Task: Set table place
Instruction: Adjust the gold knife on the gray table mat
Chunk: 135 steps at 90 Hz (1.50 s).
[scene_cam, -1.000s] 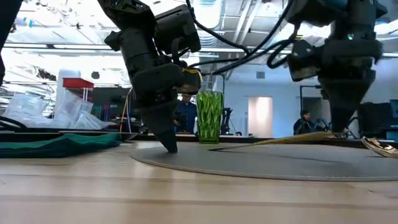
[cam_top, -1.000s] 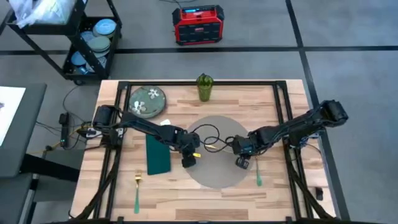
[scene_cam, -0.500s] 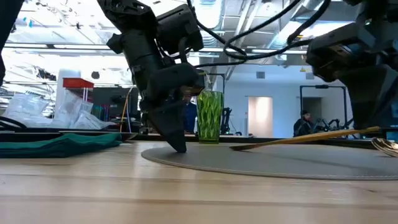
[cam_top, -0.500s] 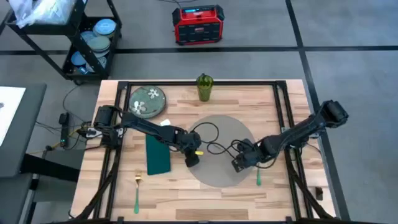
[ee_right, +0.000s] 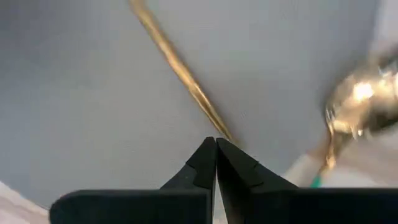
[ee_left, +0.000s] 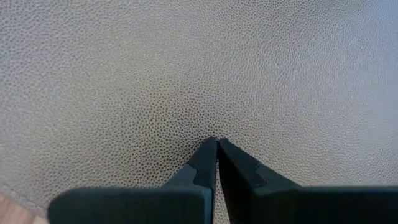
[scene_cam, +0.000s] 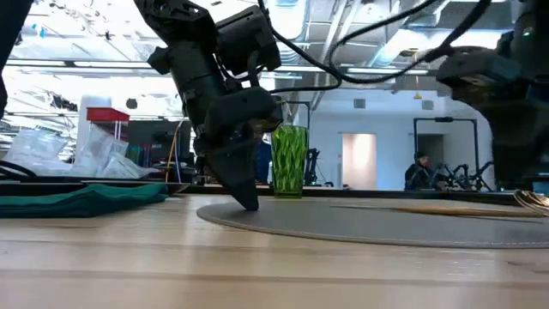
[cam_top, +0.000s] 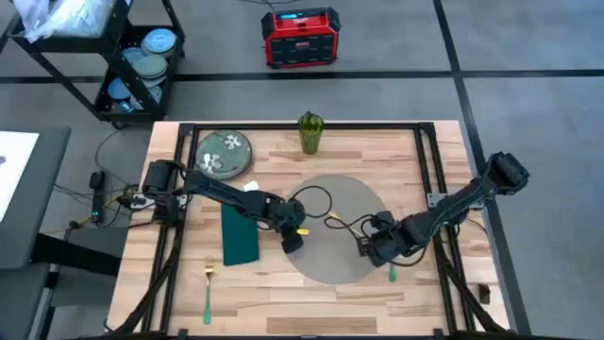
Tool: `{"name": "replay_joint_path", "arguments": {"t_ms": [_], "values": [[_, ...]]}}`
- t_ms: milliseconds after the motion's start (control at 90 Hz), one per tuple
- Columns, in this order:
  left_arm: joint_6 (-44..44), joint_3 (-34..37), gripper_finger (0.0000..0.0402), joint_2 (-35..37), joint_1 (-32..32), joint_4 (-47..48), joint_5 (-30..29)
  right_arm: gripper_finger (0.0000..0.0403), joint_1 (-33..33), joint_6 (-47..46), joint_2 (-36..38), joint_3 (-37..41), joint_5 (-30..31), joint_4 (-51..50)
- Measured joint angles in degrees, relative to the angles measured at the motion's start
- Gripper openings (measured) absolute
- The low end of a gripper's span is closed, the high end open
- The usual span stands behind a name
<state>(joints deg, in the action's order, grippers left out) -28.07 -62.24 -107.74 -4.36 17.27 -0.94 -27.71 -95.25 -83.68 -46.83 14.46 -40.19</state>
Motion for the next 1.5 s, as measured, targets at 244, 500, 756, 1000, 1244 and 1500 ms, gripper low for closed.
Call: {"name": "replay_joint_path", "arguments": {"t_ms": [244, 500, 756, 1000, 1244, 1500], "values": [[0.36, 0.00, 0.0000, 0.02, 0.00, -0.10, -0.01, 0.0060, 7.39, 21.10, -1.20, 0.07, -10.39, 1.73], [1.24, -0.02, 0.0000, 0.07, -0.04, -0.06, 0.00, 0.0135, 7.54, 19.32, -1.05, 1.11, -11.68, 0.78], [2.41, -0.02, 0.0000, 0.07, -0.04, -0.06, 0.00, 0.0145, 4.69, 12.94, -1.96, 3.68, -11.72, 3.43], [3.50, -0.02, 0.0000, 0.09, 0.09, -0.21, 0.02, 0.0088, 3.01, 11.99, -6.61, 3.45, -14.59, 4.39], [3.47, -0.02, 0.0000, 0.13, 0.17, 0.10, -0.17, 0.0007, 2.98, 10.90, -10.14, 1.31, -18.36, 4.88], [2.68, -0.02, 0.0000, 0.11, 0.24, -0.85, -0.12, 0.0000, 2.43, 5.78, -7.45, 0.80, -16.40, 1.69]]}}
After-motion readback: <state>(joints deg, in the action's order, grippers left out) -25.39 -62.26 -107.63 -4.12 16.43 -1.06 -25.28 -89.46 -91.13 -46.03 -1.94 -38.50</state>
